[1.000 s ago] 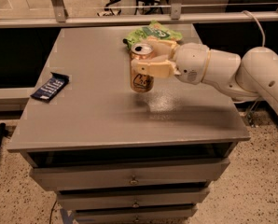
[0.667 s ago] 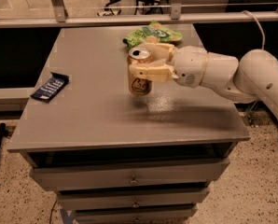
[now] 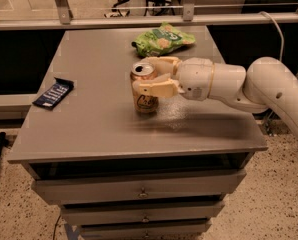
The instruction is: Place orange can upright
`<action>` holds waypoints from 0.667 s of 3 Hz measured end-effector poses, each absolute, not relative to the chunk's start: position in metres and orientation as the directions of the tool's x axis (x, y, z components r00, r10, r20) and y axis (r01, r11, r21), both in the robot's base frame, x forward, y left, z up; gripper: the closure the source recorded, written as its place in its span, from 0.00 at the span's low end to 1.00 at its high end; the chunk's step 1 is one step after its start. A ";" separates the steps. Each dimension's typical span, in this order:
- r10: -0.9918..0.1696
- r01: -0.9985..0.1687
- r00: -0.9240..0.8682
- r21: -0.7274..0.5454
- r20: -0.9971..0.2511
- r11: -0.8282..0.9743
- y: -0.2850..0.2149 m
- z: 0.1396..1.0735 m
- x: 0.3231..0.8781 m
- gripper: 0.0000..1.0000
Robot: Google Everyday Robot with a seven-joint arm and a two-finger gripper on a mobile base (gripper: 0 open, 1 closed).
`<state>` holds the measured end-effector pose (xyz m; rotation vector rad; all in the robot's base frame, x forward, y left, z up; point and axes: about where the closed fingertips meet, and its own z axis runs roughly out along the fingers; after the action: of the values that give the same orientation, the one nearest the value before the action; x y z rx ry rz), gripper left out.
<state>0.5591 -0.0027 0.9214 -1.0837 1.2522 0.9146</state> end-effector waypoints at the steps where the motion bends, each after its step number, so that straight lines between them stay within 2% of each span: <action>1: -0.060 -0.963 0.108 -0.119 -0.992 0.240 0.003 0.913 0.558 0.51; 2: -0.081 -0.966 0.108 -0.124 -0.991 0.228 0.003 0.910 0.558 0.27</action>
Offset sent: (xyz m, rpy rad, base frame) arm 0.0009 -0.0001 -0.0167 -0.0719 0.0110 0.0292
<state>0.5581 0.0030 0.9095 -1.1355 1.2731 0.9182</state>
